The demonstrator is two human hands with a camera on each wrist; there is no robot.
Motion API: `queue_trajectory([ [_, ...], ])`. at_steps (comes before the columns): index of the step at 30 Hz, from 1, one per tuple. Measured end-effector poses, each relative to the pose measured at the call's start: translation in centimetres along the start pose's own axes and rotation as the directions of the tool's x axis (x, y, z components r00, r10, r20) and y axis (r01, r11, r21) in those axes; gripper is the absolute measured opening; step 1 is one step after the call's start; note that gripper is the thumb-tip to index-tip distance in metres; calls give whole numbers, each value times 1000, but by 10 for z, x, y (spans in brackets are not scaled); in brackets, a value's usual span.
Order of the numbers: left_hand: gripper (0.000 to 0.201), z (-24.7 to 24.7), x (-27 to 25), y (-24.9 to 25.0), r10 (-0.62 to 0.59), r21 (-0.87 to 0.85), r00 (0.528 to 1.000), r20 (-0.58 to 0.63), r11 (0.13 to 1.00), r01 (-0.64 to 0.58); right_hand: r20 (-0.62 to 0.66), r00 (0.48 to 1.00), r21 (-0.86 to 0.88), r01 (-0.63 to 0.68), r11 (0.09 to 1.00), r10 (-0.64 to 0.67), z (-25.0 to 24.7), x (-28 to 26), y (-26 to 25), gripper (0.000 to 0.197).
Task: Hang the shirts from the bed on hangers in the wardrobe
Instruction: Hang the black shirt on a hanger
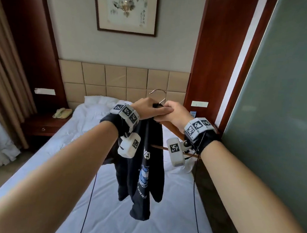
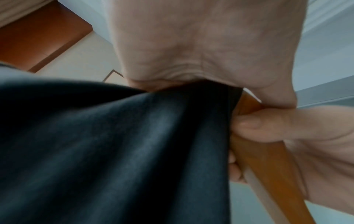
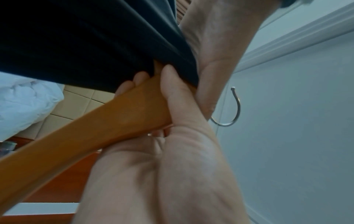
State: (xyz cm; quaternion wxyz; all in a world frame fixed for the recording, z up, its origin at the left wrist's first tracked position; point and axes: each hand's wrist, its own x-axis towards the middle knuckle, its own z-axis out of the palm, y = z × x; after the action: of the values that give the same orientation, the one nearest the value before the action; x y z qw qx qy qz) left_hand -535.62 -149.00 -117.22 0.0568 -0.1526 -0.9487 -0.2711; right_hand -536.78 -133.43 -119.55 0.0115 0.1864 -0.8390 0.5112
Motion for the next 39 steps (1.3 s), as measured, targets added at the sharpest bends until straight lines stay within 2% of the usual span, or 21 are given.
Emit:
queue_trajectory([
  [3,75,-4,18,21,-69,-7,995,72,998,70,-14,1000,-7,24,1000,-24,-25,-4,-6,34],
  [5,77,-2,26,37,-101,7,991,91,995,101,-15,1000,13,25,1000,-25,-41,-8,-5,33],
  [8,58,3,33,63,-81,-27,995,56,996,83,20,999,153,24,988,-27,-63,-17,-3,30],
  [10,54,4,36,79,-15,-62,999,31,998,17,104,994,305,-10,952,-23,-77,-22,0,29],
  [14,43,3,38,99,52,-101,998,-22,993,-54,278,956,451,-214,866,91,-116,-30,7,41],
  [17,47,4,39,110,80,-123,995,-64,989,-88,314,928,436,-329,837,201,-139,-34,8,27],
  [19,49,6,39,119,117,-140,989,-85,982,-128,365,905,347,-349,871,218,-144,-35,6,26],
  [22,38,6,39,135,140,-131,986,-95,980,-152,398,893,288,-340,895,211,-144,-34,-2,29],
  [24,33,6,40,143,136,-112,984,-111,983,-148,363,911,211,-285,935,196,-148,-31,-6,26],
  [27,22,3,37,151,131,-42,984,-117,990,-137,276,952,-99,-106,989,130,-163,-23,-3,10],
  [28,21,2,37,153,129,-26,984,-122,991,-133,232,967,-217,-57,974,109,-166,-22,-2,7],
  [30,25,1,38,156,116,-25,982,-152,992,-121,88,993,-413,-39,910,83,-171,-24,-2,19],
  [32,31,2,41,160,88,-24,979,-185,995,-94,-25,999,-585,-46,809,38,-175,-26,1,29],
  [34,30,2,42,163,50,-9,974,-219,999,-54,-71,997,-679,-80,730,43,-182,-28,5,31],
  [37,23,1,45,164,13,-7,965,-263,1000,-15,-166,977,-734,-214,644,135,-192,-26,18,25],
  [39,31,0,46,165,-8,-11,955,-296,1000,5,-263,952,-692,-301,657,159,-205,-23,36,24],
])
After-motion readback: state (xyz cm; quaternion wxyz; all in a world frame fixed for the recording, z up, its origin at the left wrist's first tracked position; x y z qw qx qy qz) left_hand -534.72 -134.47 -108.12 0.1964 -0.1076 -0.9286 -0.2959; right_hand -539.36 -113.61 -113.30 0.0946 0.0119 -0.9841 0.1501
